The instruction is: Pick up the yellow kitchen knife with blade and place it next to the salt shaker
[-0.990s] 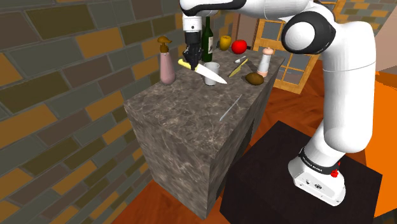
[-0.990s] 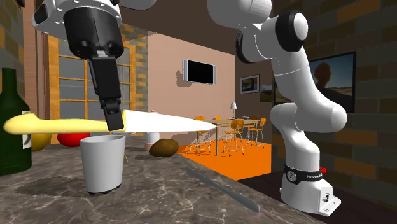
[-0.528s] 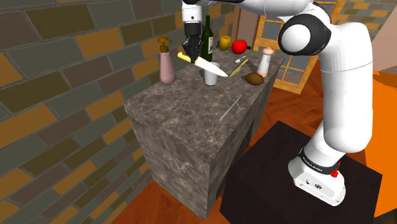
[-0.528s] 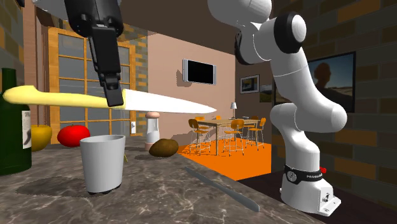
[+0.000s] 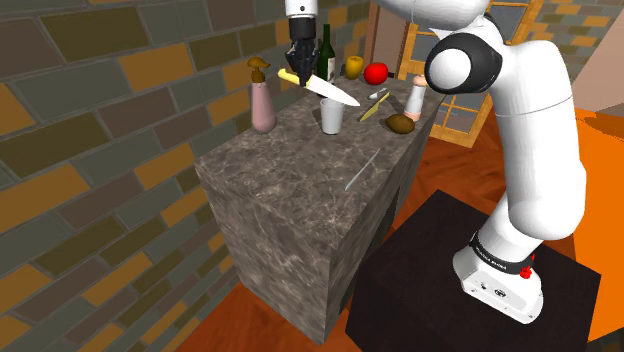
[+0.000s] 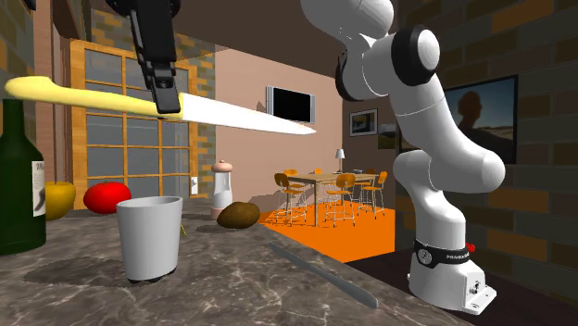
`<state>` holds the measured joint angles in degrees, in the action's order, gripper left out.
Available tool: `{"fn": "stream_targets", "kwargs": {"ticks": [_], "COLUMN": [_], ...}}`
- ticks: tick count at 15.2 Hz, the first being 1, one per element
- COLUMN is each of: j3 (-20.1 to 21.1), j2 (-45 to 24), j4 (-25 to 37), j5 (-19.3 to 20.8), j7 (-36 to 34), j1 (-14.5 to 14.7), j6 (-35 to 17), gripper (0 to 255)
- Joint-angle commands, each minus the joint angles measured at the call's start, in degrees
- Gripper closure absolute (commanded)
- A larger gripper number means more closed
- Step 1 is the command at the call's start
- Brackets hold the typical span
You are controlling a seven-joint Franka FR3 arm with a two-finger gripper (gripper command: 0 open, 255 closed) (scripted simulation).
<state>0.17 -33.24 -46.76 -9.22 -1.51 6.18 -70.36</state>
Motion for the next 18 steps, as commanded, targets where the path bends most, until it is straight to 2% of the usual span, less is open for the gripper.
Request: {"fn": "stream_targets", "kwargs": {"ticks": [1, 2, 5, 9, 13, 18], "j3": [0.1, 0.2, -0.8, -2.2, -3.7, -5.7], "j2": [-2.4, -3.4, 3.1, 7.9, 10.8, 12.4], "j4": [5.5, 7.8, -3.0, -10.5, -14.8, -17.2], "j5": [-0.1, -0.1, 0.2, 0.6, 1.1, 1.8], "j7": [-0.6, -0.8, 3.3, 8.4, 13.5, 19.9], "j1": [-0.1, -0.1, -2.6, -5.9, -9.2, -13.4], "j6": [3.1, 4.3, 0.7, -1.4, -2.2, -2.2], "gripper": [255, 255, 255, 255, 255, 255]}}
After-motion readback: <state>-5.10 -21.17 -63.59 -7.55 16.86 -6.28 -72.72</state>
